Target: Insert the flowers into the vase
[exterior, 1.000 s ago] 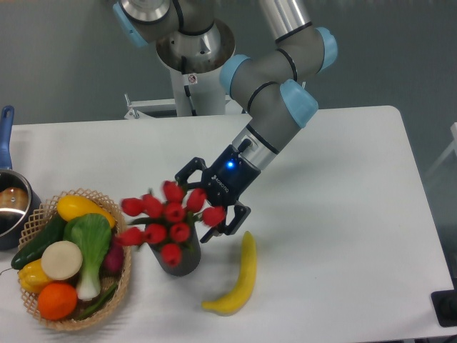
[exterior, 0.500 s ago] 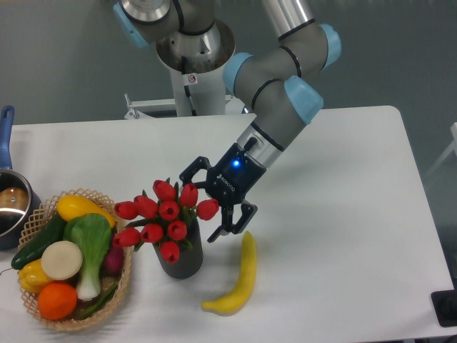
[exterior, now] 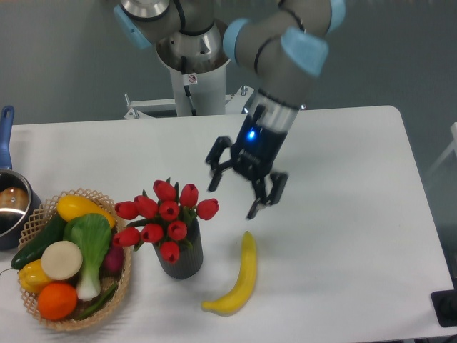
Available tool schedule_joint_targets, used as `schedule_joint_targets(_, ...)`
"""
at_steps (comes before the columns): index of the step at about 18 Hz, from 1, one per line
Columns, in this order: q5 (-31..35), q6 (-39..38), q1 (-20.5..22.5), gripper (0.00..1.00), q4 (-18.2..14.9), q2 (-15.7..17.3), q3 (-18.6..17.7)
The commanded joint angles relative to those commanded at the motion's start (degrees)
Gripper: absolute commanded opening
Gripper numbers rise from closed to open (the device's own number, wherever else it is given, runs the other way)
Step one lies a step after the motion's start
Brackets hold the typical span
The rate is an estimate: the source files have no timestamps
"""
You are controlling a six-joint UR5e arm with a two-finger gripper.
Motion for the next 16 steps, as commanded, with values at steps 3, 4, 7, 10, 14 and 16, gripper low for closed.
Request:
schedule_joint_targets(3,7.2,0.44,0.0,1.0,-3.51,2.11,3.24)
schedule_joint_targets(4,8.53,1.23,0.26,1.0,-5.61,2.21,4.74)
schedule_joint_targets(7,9.24,8.23,2.19,1.0,-15.18,2.73,8.78)
schedule_joint_targets(10,10.56,15.54,5.0,1.0,-22.22,3.96,10.99)
schedule_joint_targets(14,11.09,22.58,8.17,1.0,-26.54,5.54,11.17)
schedule_joint_targets(16,10.92,22.85,9.05,1.0,-26.9,5.9,10.91)
